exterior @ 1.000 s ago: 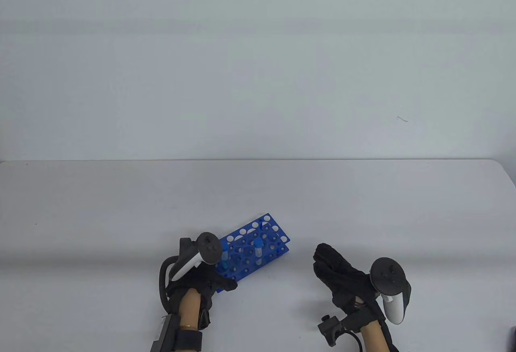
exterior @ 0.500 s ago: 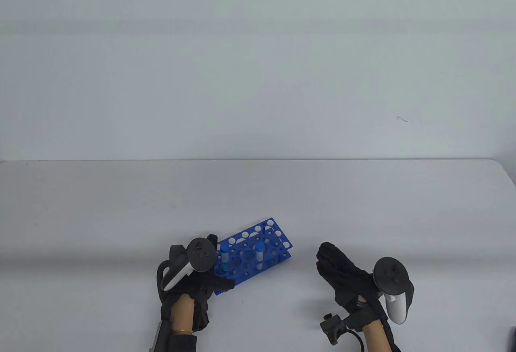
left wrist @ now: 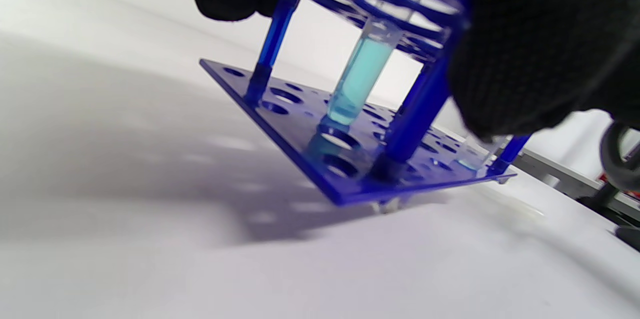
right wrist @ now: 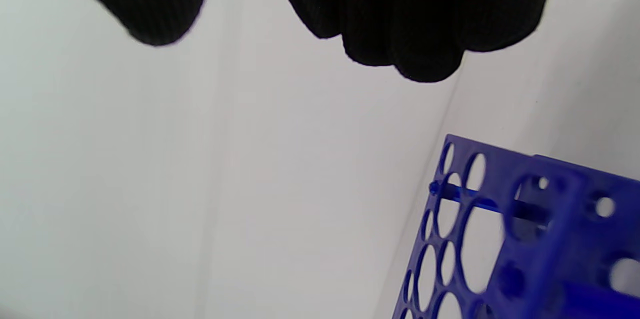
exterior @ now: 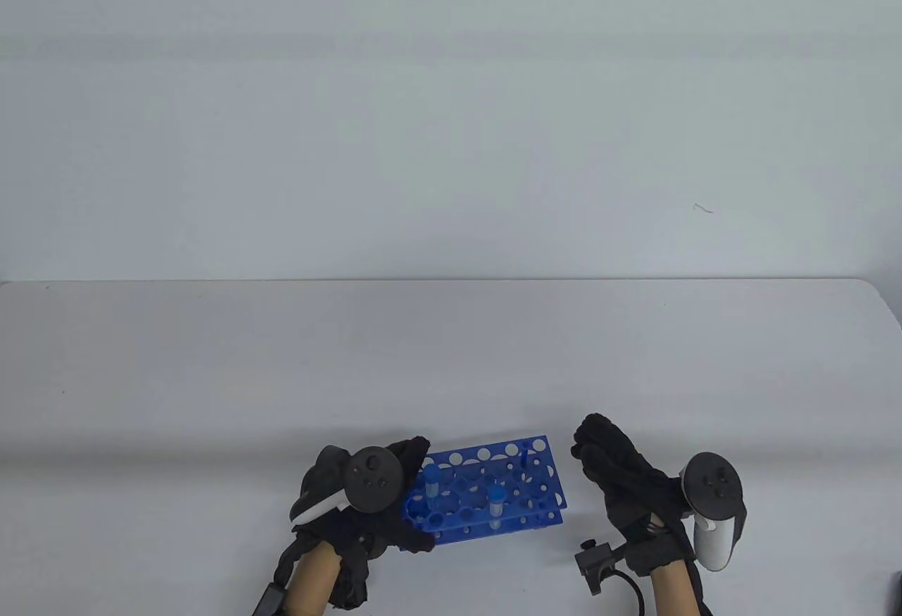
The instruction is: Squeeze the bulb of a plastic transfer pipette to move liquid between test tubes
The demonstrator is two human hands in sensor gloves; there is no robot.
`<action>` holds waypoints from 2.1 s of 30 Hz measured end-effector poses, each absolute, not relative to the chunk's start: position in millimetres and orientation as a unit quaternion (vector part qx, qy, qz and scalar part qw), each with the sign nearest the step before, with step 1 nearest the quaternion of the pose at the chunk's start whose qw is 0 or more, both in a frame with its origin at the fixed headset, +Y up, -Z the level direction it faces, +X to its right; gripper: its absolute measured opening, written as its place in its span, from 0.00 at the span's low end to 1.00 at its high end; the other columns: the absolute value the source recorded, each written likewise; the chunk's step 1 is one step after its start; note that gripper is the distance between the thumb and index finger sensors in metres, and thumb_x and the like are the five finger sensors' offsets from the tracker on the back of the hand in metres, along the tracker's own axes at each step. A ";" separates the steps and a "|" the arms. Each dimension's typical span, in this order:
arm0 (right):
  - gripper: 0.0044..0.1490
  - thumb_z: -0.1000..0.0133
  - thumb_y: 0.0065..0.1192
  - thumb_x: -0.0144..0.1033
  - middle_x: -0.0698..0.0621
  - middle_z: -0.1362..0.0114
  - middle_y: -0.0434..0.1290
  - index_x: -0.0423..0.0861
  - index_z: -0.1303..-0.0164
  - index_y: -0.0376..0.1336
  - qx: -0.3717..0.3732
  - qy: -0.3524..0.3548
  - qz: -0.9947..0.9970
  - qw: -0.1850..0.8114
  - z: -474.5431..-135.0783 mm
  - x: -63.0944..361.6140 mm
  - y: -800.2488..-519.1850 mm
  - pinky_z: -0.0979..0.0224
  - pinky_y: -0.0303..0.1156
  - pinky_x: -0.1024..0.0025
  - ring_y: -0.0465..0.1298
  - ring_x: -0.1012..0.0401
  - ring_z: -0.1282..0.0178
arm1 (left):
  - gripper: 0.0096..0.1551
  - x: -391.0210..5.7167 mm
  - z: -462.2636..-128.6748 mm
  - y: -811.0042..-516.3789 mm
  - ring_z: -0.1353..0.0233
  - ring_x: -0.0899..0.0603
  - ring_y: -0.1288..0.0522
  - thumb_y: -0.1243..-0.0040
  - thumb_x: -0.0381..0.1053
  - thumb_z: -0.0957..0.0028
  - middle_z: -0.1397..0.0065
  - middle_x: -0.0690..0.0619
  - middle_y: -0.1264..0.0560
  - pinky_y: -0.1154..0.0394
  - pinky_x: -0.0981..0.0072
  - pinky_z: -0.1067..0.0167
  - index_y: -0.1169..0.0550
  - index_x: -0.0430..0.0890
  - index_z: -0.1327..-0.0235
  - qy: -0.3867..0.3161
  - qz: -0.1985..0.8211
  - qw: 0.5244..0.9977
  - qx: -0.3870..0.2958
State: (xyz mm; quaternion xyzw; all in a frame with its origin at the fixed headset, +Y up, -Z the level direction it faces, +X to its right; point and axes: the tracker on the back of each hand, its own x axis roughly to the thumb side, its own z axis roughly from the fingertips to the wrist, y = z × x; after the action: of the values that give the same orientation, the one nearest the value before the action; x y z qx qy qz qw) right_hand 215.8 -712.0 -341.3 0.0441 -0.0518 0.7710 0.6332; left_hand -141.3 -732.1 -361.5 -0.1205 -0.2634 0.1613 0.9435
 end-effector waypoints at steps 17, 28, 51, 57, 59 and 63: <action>0.49 0.52 0.63 0.55 0.36 0.24 0.68 0.38 0.26 0.58 0.039 -0.048 0.777 0.626 -340.8 215.5 -714.7 0.32 0.69 0.43 0.72 0.40 0.29 | 0.78 -129.1 -357.8 -755.5 0.12 0.34 0.53 0.27 0.71 0.66 0.10 0.44 0.56 0.54 0.37 0.18 0.59 0.48 0.16 -0.289 0.127 0.933 -0.172; 0.50 0.52 0.63 0.55 0.36 0.23 0.67 0.38 0.26 0.58 0.044 -0.038 0.785 0.617 -339.4 210.9 -716.5 0.32 0.68 0.43 0.72 0.39 0.29 | 0.77 -133.7 -354.1 -744.8 0.14 0.30 0.67 0.34 0.71 0.63 0.11 0.39 0.69 0.62 0.30 0.20 0.68 0.49 0.19 -0.256 0.127 0.928 -0.240; 0.49 0.52 0.63 0.55 0.36 0.24 0.68 0.38 0.26 0.58 0.048 -0.044 0.791 0.608 -339.5 209.2 -717.3 0.33 0.69 0.43 0.72 0.40 0.30 | 0.40 -136.9 -346.8 -730.3 0.29 0.43 0.38 0.35 0.71 0.61 0.23 0.54 0.37 0.38 0.48 0.30 0.28 0.65 0.31 -0.161 0.200 0.965 -0.052; 0.49 0.52 0.63 0.55 0.36 0.24 0.68 0.38 0.27 0.58 0.048 -0.049 0.800 0.596 -338.7 206.8 -717.2 0.34 0.69 0.43 0.73 0.41 0.31 | 0.34 -132.2 -346.0 -738.2 0.32 0.43 0.36 0.34 0.69 0.60 0.27 0.55 0.34 0.37 0.47 0.31 0.23 0.63 0.37 -0.138 0.224 0.963 -0.057; 0.49 0.52 0.63 0.55 0.36 0.24 0.68 0.38 0.27 0.59 0.048 -0.049 0.802 0.594 -338.6 206.1 -717.3 0.34 0.70 0.43 0.73 0.41 0.32 | 0.32 -131.8 -345.4 -739.8 0.33 0.44 0.36 0.34 0.68 0.59 0.28 0.55 0.33 0.37 0.47 0.31 0.22 0.63 0.40 -0.128 0.228 0.964 -0.051; 0.48 0.52 0.63 0.55 0.36 0.25 0.69 0.38 0.27 0.59 0.050 -0.065 0.812 0.577 -336.1 203.7 -712.4 0.34 0.70 0.43 0.74 0.41 0.32 | 0.30 -132.2 -344.1 -741.2 0.33 0.44 0.35 0.33 0.67 0.59 0.28 0.56 0.33 0.36 0.47 0.31 0.21 0.63 0.41 -0.122 0.232 0.964 -0.037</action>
State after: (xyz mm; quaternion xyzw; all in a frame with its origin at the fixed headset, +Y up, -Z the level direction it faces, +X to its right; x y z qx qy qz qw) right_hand 203.7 -712.4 -336.1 0.0496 -0.0651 0.8124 0.5773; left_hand -132.2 -741.2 -344.1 -0.0368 -0.1216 0.2319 0.9644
